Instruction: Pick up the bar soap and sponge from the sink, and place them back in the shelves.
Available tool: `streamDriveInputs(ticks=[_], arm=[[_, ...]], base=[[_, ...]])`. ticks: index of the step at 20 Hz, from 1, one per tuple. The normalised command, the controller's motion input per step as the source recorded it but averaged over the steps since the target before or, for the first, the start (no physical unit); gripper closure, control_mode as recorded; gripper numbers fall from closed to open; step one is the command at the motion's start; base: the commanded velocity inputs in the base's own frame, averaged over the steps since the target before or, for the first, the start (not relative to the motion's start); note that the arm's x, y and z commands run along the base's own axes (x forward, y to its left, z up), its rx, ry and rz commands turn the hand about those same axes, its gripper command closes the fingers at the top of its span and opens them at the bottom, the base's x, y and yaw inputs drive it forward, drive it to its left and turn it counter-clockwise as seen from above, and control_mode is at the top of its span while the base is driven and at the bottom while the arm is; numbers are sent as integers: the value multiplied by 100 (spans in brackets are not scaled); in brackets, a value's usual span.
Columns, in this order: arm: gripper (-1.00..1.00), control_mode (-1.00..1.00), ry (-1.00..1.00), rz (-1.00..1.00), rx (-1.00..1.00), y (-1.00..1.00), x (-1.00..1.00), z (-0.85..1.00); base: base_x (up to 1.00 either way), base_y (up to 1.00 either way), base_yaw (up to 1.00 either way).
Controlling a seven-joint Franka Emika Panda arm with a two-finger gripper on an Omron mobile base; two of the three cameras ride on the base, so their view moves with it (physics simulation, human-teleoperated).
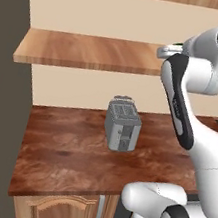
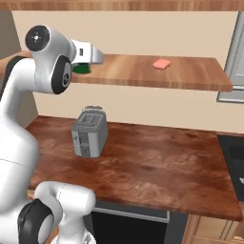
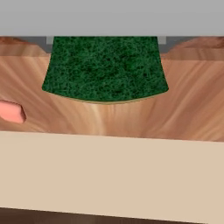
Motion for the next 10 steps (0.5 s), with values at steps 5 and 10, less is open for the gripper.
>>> streamDriveInputs(ticks=[5,10], arm=[[100,-100,0,0,0,0,22,0],[100,-100,0,0,0,0,26,0]], base=[[0,0,0],[0,0,0]])
